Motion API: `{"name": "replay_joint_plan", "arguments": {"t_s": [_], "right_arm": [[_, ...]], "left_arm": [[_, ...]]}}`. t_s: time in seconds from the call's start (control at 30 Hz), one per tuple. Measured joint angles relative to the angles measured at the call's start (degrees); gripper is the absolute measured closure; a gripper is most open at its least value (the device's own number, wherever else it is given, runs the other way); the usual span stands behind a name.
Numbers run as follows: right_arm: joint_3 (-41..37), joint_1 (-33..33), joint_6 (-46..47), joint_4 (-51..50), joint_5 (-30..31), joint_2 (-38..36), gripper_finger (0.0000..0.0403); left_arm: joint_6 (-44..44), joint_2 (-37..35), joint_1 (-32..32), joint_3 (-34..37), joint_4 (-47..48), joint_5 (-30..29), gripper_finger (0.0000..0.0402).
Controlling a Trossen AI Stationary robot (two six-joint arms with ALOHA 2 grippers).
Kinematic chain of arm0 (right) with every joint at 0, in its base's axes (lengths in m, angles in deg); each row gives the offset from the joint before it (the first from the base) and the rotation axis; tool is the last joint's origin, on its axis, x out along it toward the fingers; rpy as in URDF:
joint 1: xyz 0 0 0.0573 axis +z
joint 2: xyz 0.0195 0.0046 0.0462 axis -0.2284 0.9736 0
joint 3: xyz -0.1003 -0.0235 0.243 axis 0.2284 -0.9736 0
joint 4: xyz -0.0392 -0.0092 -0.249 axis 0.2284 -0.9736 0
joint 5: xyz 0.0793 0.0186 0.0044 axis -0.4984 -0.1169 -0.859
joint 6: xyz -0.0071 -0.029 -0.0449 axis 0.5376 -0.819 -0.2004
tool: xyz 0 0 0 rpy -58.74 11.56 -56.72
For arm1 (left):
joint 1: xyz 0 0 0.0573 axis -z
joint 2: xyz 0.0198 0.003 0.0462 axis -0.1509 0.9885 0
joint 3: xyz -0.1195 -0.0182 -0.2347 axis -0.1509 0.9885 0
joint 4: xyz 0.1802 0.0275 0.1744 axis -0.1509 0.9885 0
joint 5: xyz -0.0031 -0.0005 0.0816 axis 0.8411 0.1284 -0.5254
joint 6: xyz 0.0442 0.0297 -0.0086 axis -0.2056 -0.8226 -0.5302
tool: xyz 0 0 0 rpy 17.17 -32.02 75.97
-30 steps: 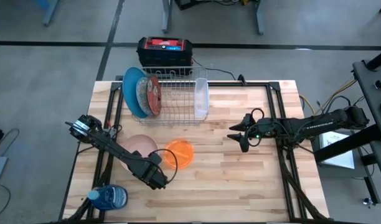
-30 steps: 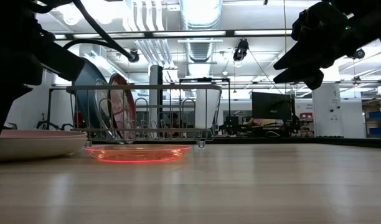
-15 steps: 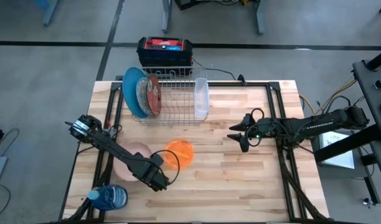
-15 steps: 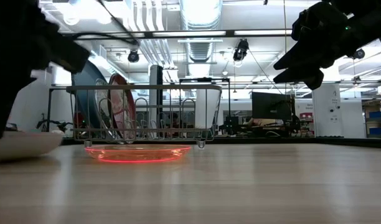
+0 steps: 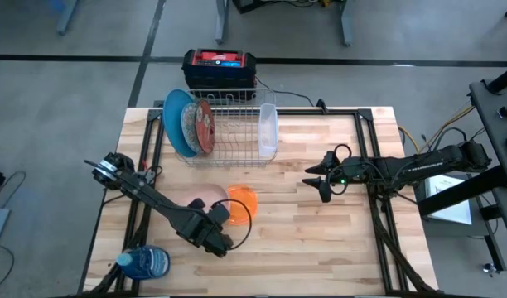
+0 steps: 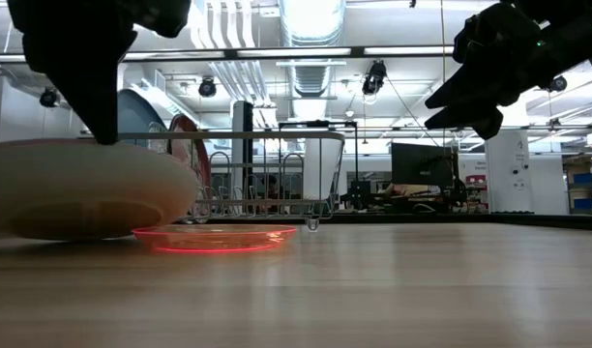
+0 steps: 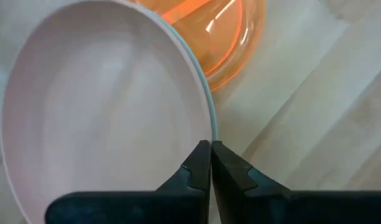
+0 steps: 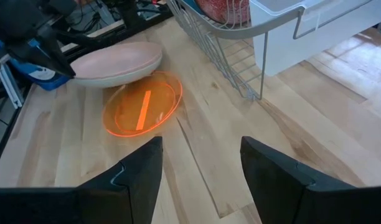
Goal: Sort dishes
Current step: Put the pink plate in the dishwasher rack
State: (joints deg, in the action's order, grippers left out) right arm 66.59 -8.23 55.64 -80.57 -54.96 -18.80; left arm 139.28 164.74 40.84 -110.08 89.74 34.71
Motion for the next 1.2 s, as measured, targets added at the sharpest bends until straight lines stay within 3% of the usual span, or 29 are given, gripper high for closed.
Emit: {"name": "replay_joint_plan", "arguments": {"t_s": [0.17,0.3,0.57,1.0,1.2], "right_arm": [[0.01,0.0,-0.12,-0.03,0.0,-0.01,0.0196],[0.0,0.0,-0.26,-0.56,0.0,-0.01,0.0195],[-0.13,0.0,-0.33,-1.36,0.0,-0.01,0.0196],[-0.81,0.0,-0.24,-1.36,0.0,0.0,0.0195],[-0.81,0.0,-0.21,-1.36,-0.01,0.01,0.0199]], "left_arm": [[2.59,0.0,0.0,-0.68,1.15,-0.04,0.0401],[2.71,0.0,0.11,-0.3,1.35,5.1,0.0401],[1.03,0.09,0.45,0.58,0.26,4.39,0.0398],[5.15,0.13,0.5,4.72,-3.46,10.78,0.0294],[3.87,0.15,0.55,7.16,-6.84,11.01,0.0281]]}}
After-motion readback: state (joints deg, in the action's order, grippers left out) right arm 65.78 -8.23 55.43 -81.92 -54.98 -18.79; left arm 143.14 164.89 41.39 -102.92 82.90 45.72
